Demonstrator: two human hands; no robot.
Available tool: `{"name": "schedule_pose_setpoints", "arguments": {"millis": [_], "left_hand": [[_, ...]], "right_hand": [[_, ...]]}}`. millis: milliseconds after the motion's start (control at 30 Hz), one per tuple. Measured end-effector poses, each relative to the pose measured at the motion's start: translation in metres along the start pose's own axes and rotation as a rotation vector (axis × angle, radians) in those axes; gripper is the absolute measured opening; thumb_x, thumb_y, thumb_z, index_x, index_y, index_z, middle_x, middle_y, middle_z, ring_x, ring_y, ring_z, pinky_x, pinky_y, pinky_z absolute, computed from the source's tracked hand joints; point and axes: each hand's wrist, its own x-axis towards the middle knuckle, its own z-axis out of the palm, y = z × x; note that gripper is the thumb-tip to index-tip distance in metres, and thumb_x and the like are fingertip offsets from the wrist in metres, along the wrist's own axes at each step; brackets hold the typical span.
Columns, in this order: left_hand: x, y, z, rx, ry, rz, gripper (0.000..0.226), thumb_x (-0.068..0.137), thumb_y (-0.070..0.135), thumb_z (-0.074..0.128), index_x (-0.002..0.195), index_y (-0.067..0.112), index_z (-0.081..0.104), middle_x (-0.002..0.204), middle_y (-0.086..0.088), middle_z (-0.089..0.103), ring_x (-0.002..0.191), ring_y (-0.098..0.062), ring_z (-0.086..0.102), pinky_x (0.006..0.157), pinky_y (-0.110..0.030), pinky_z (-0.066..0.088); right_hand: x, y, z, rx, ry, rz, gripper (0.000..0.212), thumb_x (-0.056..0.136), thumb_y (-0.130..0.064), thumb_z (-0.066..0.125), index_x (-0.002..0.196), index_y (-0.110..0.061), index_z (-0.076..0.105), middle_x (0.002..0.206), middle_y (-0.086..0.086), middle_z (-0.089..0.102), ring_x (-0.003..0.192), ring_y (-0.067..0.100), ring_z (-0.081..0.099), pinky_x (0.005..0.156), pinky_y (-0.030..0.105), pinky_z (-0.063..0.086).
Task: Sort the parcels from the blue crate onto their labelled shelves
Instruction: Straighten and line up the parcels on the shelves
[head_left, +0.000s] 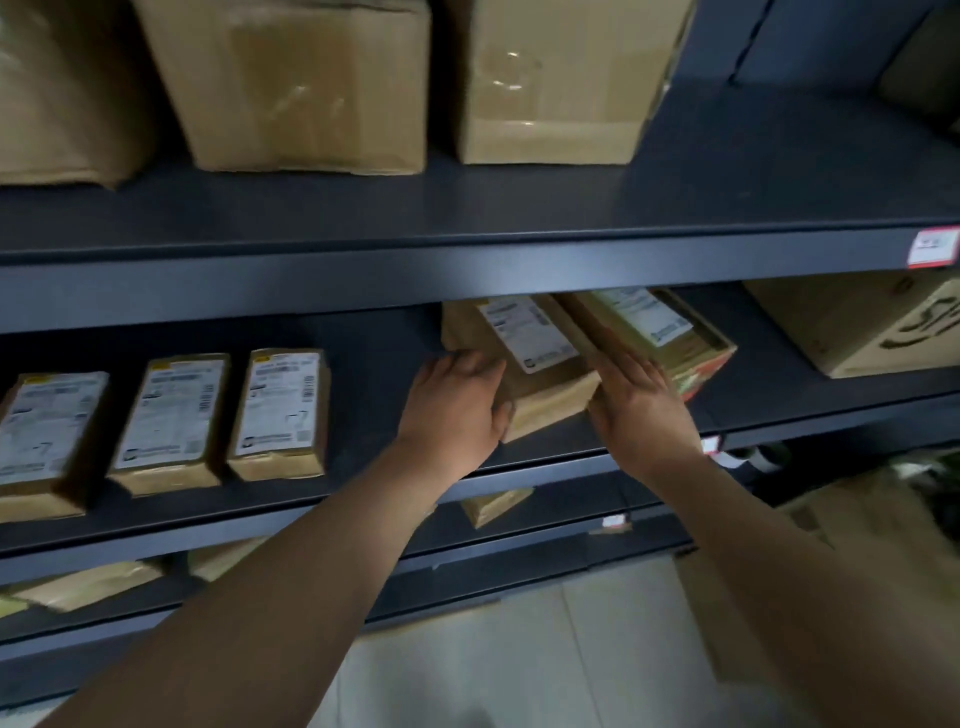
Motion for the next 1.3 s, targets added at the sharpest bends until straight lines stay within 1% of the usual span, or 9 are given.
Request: {"name": "schedule_pose_setpoints", "arguments": {"millis": [67, 233, 433, 567, 667, 767, 867, 1033, 1300], "left_hand": [[0.022, 0.021, 0.014, 0.023, -0.032, 0.018, 0.056, 0.095, 0.039, 0.047, 0.145, 0.019, 0.034, 0.148, -0.004, 0.037, 0.134, -0.026, 0.033, 0.111, -0.038, 0.024], [0.06, 0.047, 0.044, 0.078, -0.163, 0.0, 0.065, 0.097, 0.038, 0.047, 0.151, 0.02, 0.015, 0.159, -0.007, 0.011, 0.146, -0.028, 0.01, 0.116, -0.04, 0.015], [0.047, 0.041, 0.053, 0.108, -0.079, 0.019, 0.063, 0.097, 0.023, 0.048, 0.151, 0.025, 0.016, 0.158, -0.004, 0.014, 0.145, -0.024, 0.012, 0.116, -0.036, 0.015], [0.026, 0.022, 0.044, 0.106, -0.083, 0.027, 0.064, 0.096, 0.022, 0.051, 0.151, 0.027, 0.021, 0.158, -0.003, 0.018, 0.145, -0.023, 0.014, 0.117, -0.035, 0.014], [0.008, 0.0, 0.032, 0.087, -0.096, -0.016, 0.066, 0.094, 0.019, 0.054, 0.15, 0.031, 0.023, 0.158, 0.0, 0.019, 0.145, -0.021, 0.015, 0.117, -0.035, 0.016], [-0.009, -0.022, 0.019, 0.099, -0.12, -0.048, 0.068, 0.092, 0.019, 0.056, 0.149, 0.036, 0.023, 0.158, 0.007, 0.018, 0.145, -0.017, 0.016, 0.118, -0.036, 0.018], [-0.022, -0.041, 0.007, 0.077, -0.127, -0.075, 0.068, 0.091, 0.019, 0.057, 0.148, 0.037, 0.024, 0.157, 0.012, 0.02, 0.145, -0.011, 0.017, 0.118, -0.035, 0.019], [-0.041, -0.072, -0.007, 0.074, -0.148, -0.128, 0.069, 0.092, 0.019, 0.056, 0.149, 0.037, 0.02, 0.157, 0.016, 0.016, 0.144, -0.009, 0.016, 0.115, -0.03, 0.018], [-0.054, -0.097, -0.007, 0.042, -0.117, -0.047, 0.07, 0.09, 0.016, 0.059, 0.149, 0.032, 0.026, 0.157, 0.012, 0.021, 0.144, -0.011, 0.019, 0.114, -0.03, 0.021]], "right_hand": [[0.004, 0.033, -0.003, -0.033, -0.029, 0.029, 0.062, 0.088, -0.03, 0.054, 0.143, -0.01, 0.034, 0.145, 0.014, 0.039, 0.135, 0.031, 0.034, 0.114, 0.046, 0.023], [0.015, 0.09, -0.002, -0.06, -0.217, 0.074, 0.088, 0.082, -0.038, 0.063, 0.15, -0.02, 0.01, 0.157, 0.006, 0.013, 0.144, 0.024, 0.01, 0.117, 0.038, 0.006], [0.019, 0.093, 0.007, -0.01, -0.096, 0.027, 0.073, 0.083, -0.027, 0.065, 0.146, -0.02, 0.03, 0.147, 0.012, 0.033, 0.135, 0.033, 0.028, 0.111, 0.046, 0.023], [0.016, 0.074, 0.009, -0.028, -0.075, -0.031, 0.068, 0.082, -0.031, 0.067, 0.142, -0.019, 0.039, 0.135, 0.016, 0.041, 0.123, 0.039, 0.038, 0.108, 0.05, 0.027], [0.015, 0.049, 0.013, 0.002, -0.046, -0.059, 0.063, 0.082, -0.03, 0.068, 0.139, -0.018, 0.044, 0.13, 0.02, 0.043, 0.122, 0.043, 0.039, 0.112, 0.053, 0.023], [0.014, 0.02, 0.017, 0.029, -0.068, -0.074, 0.062, 0.086, -0.031, 0.063, 0.142, -0.022, 0.039, 0.133, 0.019, 0.037, 0.13, 0.041, 0.033, 0.116, 0.051, 0.014], [0.013, -0.008, 0.018, 0.053, -0.087, -0.094, 0.061, 0.089, -0.032, 0.058, 0.144, -0.025, 0.034, 0.136, 0.016, 0.031, 0.132, 0.039, 0.03, 0.117, 0.049, 0.012], [0.01, -0.052, 0.019, 0.014, -0.106, -0.1, 0.06, 0.091, -0.037, 0.053, 0.146, -0.027, 0.029, 0.136, 0.016, 0.03, 0.131, 0.038, 0.03, 0.115, 0.048, 0.016], [0.004, -0.081, 0.026, -0.031, -0.042, -0.052, 0.058, 0.086, -0.032, 0.062, 0.14, -0.022, 0.042, 0.125, 0.021, 0.042, 0.118, 0.042, 0.043, 0.107, 0.054, 0.03]]}}
